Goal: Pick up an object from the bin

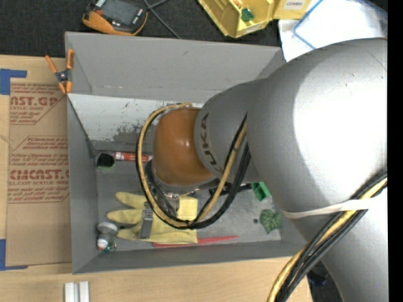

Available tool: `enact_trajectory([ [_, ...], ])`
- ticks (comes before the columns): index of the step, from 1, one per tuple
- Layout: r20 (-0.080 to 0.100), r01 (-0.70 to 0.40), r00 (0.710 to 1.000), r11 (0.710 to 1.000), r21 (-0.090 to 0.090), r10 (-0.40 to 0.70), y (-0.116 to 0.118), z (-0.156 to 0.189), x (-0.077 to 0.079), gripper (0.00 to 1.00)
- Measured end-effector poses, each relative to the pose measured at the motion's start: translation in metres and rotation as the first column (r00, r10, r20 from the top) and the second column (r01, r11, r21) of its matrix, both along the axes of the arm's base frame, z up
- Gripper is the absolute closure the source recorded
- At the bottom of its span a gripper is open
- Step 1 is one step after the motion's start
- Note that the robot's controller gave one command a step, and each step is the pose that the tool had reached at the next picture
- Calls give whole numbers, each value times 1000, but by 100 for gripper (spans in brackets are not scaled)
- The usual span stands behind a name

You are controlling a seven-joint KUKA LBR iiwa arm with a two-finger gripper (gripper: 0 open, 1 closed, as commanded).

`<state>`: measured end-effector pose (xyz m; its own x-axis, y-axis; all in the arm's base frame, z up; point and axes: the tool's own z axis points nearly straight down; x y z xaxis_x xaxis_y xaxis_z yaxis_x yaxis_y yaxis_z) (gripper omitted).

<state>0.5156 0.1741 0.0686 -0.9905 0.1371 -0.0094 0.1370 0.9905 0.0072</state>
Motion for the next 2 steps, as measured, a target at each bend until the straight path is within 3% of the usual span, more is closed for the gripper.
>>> enact_trajectory([
  [1,-14,-13,1000,1000,-2,13,-2,2,17,100],
  [2,-14,-13,1000,1000,-2,13,-2,2,17,100],
])
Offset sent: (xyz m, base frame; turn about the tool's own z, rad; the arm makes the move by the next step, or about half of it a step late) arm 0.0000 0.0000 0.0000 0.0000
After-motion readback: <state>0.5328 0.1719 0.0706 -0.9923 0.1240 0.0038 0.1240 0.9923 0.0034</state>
